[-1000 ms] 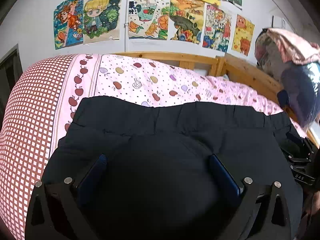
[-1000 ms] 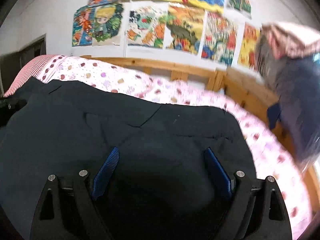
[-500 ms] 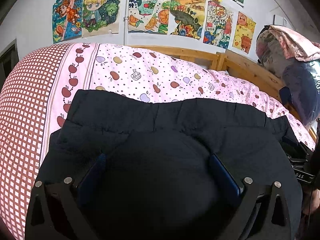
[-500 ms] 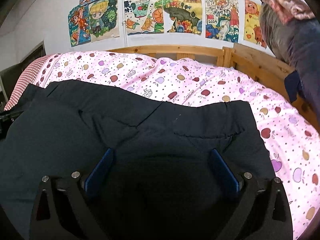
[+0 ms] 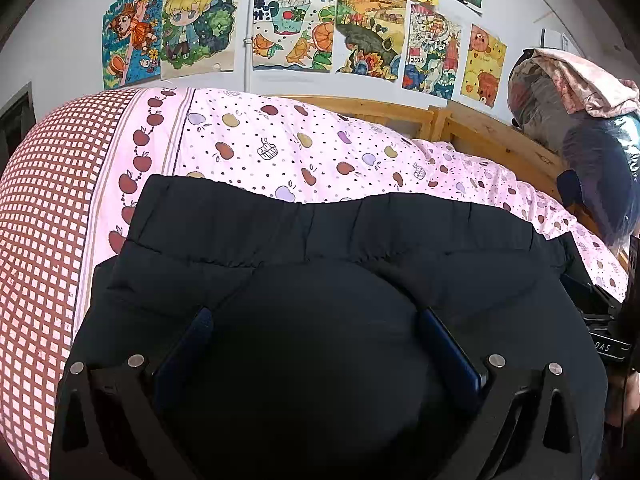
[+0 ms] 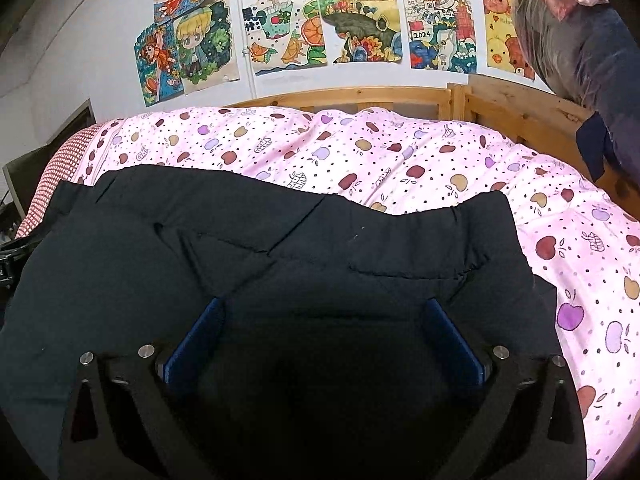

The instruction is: Fold large clothes

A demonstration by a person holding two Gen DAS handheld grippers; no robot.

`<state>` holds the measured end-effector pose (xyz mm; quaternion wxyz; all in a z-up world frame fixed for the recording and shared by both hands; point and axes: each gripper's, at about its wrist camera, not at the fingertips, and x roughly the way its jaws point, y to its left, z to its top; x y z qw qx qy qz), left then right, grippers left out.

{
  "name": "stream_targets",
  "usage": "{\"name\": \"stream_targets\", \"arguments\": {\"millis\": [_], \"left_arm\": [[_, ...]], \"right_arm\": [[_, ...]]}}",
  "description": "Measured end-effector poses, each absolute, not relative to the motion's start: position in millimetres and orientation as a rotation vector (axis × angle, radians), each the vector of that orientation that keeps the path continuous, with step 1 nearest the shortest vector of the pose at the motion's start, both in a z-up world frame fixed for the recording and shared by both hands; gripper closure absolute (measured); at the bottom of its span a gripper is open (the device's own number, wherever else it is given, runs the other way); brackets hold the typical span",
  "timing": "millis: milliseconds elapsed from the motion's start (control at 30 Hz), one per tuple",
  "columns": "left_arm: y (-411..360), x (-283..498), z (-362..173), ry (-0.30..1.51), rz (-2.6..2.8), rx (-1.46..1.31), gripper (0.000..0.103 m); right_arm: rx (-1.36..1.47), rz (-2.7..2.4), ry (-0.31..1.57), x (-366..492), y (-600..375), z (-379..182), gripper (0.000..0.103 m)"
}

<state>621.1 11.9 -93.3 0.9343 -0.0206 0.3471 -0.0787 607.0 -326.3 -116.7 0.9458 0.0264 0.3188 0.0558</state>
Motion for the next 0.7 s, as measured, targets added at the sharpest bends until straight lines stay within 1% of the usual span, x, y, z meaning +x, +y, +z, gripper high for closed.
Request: {"name": "stream_targets", "arguments": {"millis": [167,433,567,700], "left_arm": [[20.9,606.6,-81.8,0.665,-0.177,-0.084,0.0],[64.3,564.6,-34.0,0.513,-0.128,-0.257,0.0],[77.5,551.7,-20.9,0.554,-0.133,-0.173,0.0],[95.0,541.9,-26.4,0.618,-0.107,-0.107,0.0]], "right_arm": [[0.057,0.11,0.622,601.1,-326.1,-114.1,0.003],[0.15,0.144,0.546,566.1,-356.9,-75.4,0.004],[0.133,0.148,0.539,545.5,-380.2,-61.0,0.004],[0.126,0.12,0.562,530.1,-407.2,-55.9,0.004]]}}
